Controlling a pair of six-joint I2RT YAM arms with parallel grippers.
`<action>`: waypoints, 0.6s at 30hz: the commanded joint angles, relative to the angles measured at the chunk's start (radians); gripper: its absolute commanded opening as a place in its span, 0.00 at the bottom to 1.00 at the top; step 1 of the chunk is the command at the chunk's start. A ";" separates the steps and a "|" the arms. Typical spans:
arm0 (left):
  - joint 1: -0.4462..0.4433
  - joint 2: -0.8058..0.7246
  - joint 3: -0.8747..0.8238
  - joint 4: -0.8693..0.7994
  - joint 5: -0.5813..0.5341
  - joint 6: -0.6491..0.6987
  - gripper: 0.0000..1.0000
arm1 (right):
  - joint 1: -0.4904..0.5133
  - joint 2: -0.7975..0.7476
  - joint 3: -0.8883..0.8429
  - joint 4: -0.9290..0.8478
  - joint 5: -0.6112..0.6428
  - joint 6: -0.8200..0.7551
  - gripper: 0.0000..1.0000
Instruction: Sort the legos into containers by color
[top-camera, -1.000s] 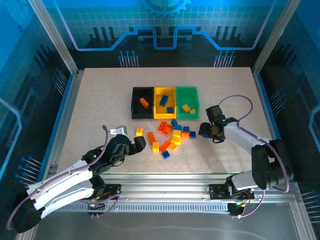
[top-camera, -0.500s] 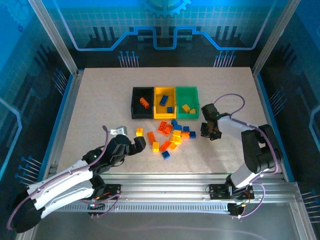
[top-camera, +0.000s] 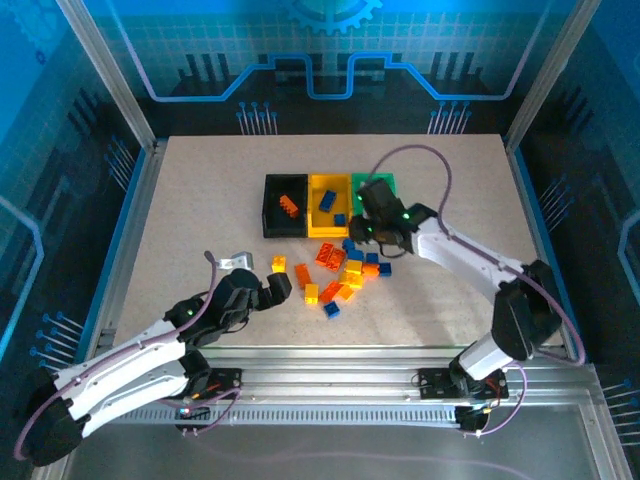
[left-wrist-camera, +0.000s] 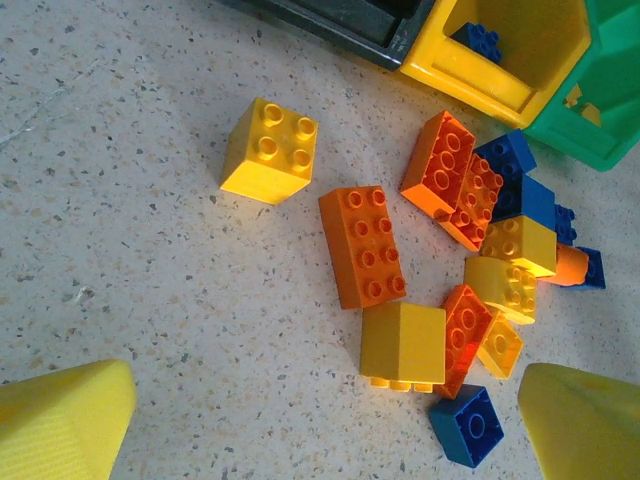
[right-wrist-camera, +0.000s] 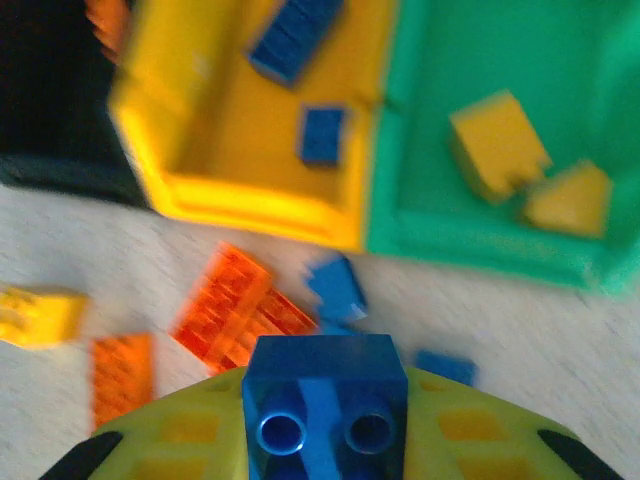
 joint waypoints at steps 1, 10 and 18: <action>0.008 -0.005 0.023 -0.045 -0.006 -0.011 0.99 | 0.025 0.162 0.151 -0.036 0.020 -0.016 0.30; 0.010 -0.003 0.034 -0.075 0.010 -0.024 0.99 | 0.016 0.559 0.632 -0.237 0.131 0.027 0.33; 0.010 -0.004 0.030 -0.036 0.017 0.001 0.99 | 0.007 0.652 0.789 -0.291 0.076 0.067 0.53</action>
